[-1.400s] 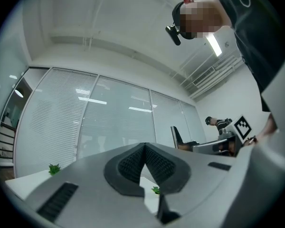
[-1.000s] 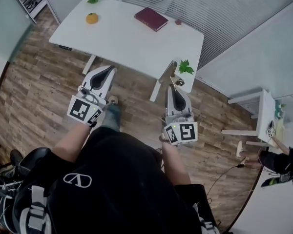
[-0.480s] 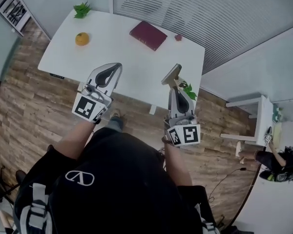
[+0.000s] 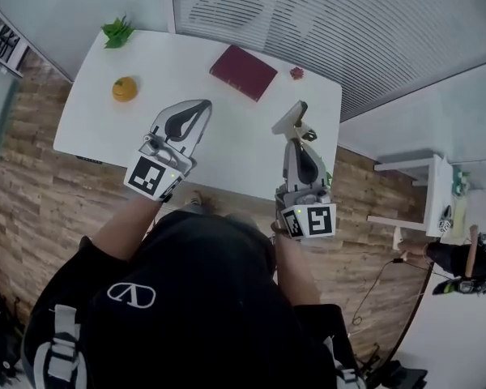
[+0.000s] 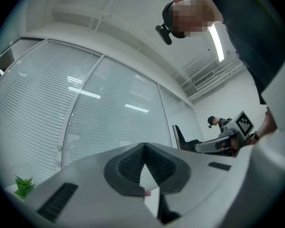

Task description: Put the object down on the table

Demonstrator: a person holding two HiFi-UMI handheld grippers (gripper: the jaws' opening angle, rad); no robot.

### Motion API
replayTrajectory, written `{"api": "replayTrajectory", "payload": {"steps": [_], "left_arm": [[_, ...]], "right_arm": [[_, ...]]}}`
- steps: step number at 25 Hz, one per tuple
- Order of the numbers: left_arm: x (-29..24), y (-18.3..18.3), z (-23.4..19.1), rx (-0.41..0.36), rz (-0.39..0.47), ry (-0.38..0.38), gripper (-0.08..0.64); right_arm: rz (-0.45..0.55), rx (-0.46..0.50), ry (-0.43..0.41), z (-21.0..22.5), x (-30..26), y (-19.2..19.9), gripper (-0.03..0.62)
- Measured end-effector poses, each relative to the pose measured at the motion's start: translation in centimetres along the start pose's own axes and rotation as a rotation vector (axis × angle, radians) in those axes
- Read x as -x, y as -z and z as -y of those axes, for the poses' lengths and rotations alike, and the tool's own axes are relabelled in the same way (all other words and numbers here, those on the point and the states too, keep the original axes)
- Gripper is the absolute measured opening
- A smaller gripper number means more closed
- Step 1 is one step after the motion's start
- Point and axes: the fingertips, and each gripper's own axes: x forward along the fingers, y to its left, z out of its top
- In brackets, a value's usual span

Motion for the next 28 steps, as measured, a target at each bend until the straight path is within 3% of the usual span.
{"api": "replayTrajectory", "payload": {"steps": [7, 13, 17, 24, 28], "left_arm": [[-2.8, 0.8, -0.7, 0.006, -0.005, -0.037, 0.005], [-3.6, 2.8, 0.3, 0.006, -0.089, -0.058, 0.005], [-3.7, 3.3, 0.4, 0.004, -0.099, -0.074, 0.005], [-2.9, 4.7, 0.6, 0.032, -0.137, -0.106, 0.005], [-2.3, 5.3, 0.9, 0.041, -0.154, -0.126, 0.005]], "right_arm": [[0.011, -0.006, -0.050, 2.3, -2.4, -0.2, 0.005], [-0.023, -0.069, -0.108, 4.7, -3.4, 0.7, 0.005], [-0.171, -0.314, -0.118, 6.7, -4.7, 6.7, 0.005], [-0.507, -0.801, -0.121, 7.6, -5.1, 21.3, 0.003], [-0.687, -0.938, -0.155, 6.2, -4.6, 28.0, 0.003]]}}
